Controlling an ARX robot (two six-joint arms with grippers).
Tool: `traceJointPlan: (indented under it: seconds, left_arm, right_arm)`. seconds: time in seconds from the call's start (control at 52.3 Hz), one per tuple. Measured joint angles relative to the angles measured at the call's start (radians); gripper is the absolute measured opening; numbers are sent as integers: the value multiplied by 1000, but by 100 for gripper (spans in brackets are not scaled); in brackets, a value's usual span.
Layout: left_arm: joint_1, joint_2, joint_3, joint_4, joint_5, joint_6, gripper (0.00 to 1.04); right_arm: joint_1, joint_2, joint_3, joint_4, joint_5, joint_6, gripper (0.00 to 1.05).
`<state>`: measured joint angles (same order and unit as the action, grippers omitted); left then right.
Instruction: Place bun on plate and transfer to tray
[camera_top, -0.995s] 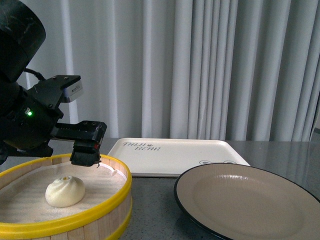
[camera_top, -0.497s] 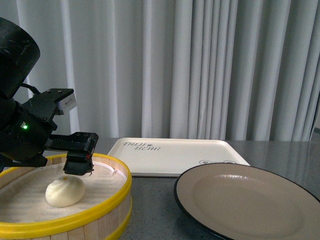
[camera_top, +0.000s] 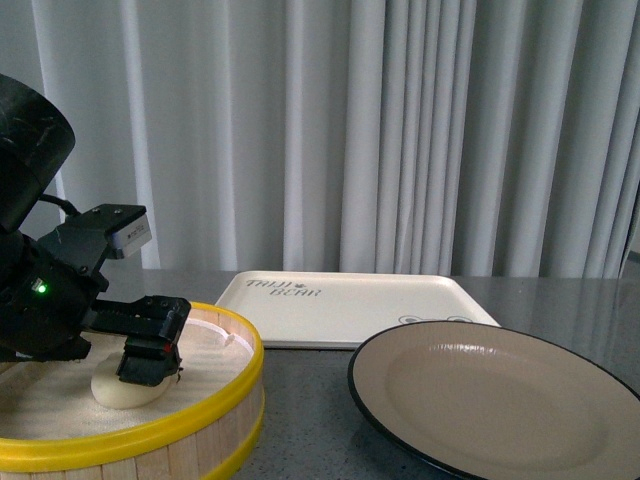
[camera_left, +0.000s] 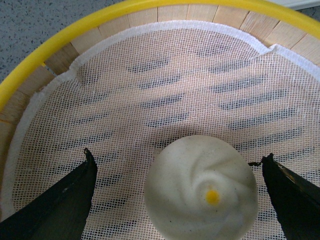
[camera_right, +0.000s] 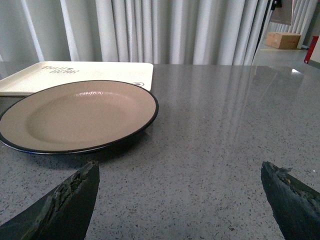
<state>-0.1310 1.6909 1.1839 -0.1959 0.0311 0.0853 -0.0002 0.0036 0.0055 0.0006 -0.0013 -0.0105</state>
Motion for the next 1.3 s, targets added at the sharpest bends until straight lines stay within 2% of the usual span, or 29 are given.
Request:
traceJointPlan:
  seconds: [0.287,0.344,0.459,0.536,0.65,0.746,0.842,0.957,1.205,1.301]
  left_arm:
    - [-2,-1,-46,19,15,21,97]
    - [0,-1,-50,32,42,22,85]
    - [2,-6,-50,38,61,21,69]
    - [7,-16,-50,40,76,14,53]
    - [12,-25,-50,47,85,3,37]
    - [13,-31,-49,51,100,-9,18]
    - [5,-46,-48,76,103,-8,6]
    - [-49,-89,-56,222,95,43,6]
    - [-204,-100,-35,243,175,13,6]
    - [-279,-73,-33,245,150,11,6]
  right_arm:
    - [0,0,0,0,0,0,96]
    - [0,0,0,0,0,0,96]
    - [0,0,0,0,0,0,96]
    - [0,0,0,0,0,0,96]
    - [0,0,0,0,0,0,96]
    - [0,0,0,0,0,0,96]
    - [0,0,0,0,0,0,96]
    - [0,0,0,0,0,0,96]
    - [0,0,0,0,0,0,96]
    - [0,0,0,0,0,0,96]
